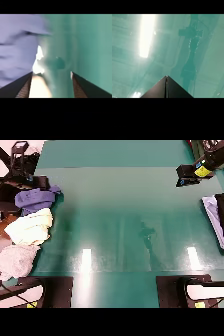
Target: Fold the shirts.
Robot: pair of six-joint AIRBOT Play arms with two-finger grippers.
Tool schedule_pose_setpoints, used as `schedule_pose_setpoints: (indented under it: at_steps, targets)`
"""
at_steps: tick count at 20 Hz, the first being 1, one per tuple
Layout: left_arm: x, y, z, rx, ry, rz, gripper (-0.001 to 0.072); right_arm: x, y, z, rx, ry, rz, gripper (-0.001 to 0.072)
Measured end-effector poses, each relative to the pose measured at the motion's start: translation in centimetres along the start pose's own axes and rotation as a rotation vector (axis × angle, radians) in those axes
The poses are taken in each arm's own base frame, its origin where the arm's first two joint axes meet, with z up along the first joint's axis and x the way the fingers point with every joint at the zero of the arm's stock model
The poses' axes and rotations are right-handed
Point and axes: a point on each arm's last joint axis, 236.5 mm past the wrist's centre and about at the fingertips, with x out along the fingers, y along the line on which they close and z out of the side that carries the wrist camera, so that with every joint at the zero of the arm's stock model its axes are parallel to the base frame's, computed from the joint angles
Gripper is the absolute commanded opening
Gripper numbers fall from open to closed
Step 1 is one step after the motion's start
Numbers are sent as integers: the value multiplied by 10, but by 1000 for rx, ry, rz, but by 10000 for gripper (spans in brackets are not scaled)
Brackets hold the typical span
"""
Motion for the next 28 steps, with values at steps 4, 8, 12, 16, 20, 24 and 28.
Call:
schedule_pose_setpoints:
  at_steps: [4, 8, 12, 16, 20, 24, 28]
  targets:
    - [54, 58, -15, -64, 71, 107, 577, 0, 0, -1, -1, 2, 0, 18]
    - [99, 81, -35, -87, 133, 136, 494, 0, 1, -1, -1, 3, 1, 18]
    - [117, 85, -40, -97, 146, 138, 29, 0, 0, -1, -1, 2, 0, 18]
    - [104, 73, -25, -89, 125, 105, 28, 0, 0, 0, 0, 1, 0, 17]
    - [21, 23, 52, 24, -98, 36, 28, -11, 3, 8, -6, -66, 0, 17]
    - [-123, -66, 114, 164, -391, -135, 29, -60, 12, 30, -24, -303, 4, 17]
    - [-262, -169, 113, 307, -618, -451, 29, -131, 12, 41, -20, -572, -7, 17]
